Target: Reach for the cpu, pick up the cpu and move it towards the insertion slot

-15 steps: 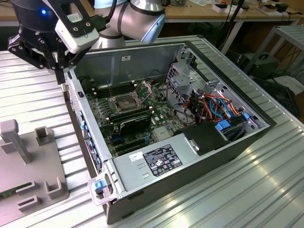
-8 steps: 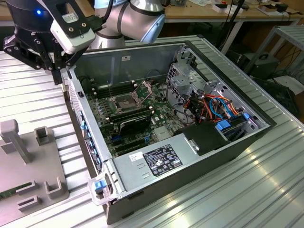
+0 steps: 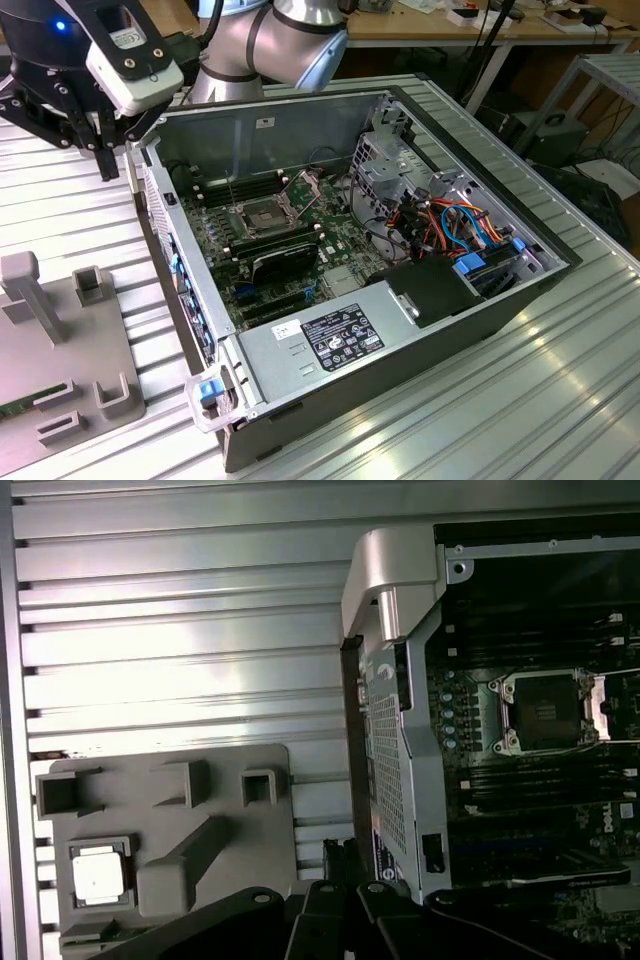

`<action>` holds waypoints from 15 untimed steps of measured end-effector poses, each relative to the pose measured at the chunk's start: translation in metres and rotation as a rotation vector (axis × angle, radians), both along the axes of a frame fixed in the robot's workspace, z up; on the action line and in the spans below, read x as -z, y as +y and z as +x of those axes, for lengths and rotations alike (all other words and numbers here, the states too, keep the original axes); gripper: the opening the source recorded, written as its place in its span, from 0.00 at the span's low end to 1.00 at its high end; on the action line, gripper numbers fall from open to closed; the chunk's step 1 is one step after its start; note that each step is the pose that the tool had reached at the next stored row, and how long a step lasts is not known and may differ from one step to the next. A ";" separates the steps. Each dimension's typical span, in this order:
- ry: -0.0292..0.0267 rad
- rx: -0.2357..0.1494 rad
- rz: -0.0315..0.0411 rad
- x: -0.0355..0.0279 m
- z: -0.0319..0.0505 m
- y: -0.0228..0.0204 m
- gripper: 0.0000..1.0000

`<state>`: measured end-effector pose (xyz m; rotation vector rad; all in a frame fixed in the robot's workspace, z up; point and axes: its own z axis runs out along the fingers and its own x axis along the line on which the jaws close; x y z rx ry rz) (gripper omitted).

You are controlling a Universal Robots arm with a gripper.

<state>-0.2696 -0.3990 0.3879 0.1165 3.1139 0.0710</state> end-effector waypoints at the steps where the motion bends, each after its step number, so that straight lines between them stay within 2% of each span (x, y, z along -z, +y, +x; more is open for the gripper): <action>1: 0.0000 0.000 0.0000 0.0000 -0.0013 -0.0001 0.11; 8: 0.0000 0.000 0.0000 0.0003 -0.0102 -0.0028 0.11; 15: 0.0000 0.000 0.0000 0.0009 -0.0334 -0.0050 0.11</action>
